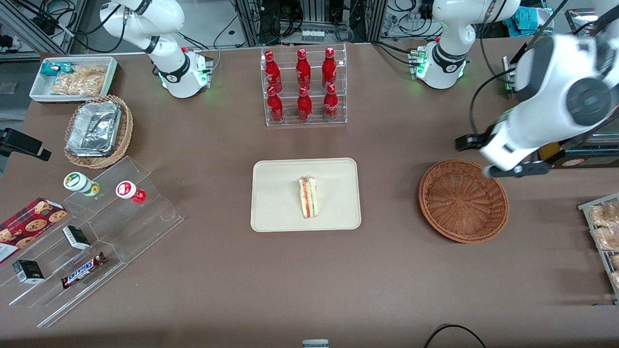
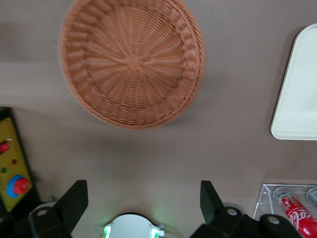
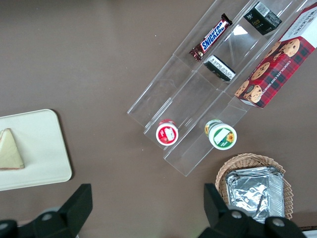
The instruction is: Place sandwich from basket to tray
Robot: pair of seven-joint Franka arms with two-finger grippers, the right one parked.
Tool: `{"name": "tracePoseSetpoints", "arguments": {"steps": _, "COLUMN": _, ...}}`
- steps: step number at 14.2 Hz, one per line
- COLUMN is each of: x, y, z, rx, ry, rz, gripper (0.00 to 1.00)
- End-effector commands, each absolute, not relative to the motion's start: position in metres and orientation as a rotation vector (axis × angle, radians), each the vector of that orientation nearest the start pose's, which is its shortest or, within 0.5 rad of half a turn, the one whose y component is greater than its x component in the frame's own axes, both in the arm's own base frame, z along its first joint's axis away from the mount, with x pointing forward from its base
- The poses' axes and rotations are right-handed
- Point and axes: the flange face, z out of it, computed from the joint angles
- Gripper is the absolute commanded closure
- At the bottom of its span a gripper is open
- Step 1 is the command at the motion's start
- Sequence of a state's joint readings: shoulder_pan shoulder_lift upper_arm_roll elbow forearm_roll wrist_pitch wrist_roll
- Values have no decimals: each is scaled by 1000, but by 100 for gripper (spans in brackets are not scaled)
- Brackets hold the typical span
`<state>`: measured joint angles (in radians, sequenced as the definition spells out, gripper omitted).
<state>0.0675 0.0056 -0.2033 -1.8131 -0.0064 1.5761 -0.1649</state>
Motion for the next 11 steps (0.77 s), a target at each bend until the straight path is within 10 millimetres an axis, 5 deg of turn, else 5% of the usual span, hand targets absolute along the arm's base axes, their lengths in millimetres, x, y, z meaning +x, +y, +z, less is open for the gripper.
{"name": "tracePoseSetpoints", "arguments": {"steps": 1, "x": 529, "y": -40, "z": 552, "rx": -3115, "ry": -21, "rz": 283, "gripper": 0}}
{"name": "tracePoseSetpoints", "arguments": {"steps": 5, "x": 539, "y": -21, "z": 597, "rx": -3057, "ry": -50, "rz": 119, "gripper": 0}}
{"name": "tracePoseSetpoints", "arguments": {"steps": 8, "x": 540, "y": -8, "z": 609, "rx": -3086, "ry": -99, "rz": 86, "gripper": 0}}
{"name": "tracePoseSetpoints", "arguments": {"steps": 11, "x": 537, "y": -15, "z": 610, "rx": -3132, "ry": -97, "rz": 103, "gripper": 0}}
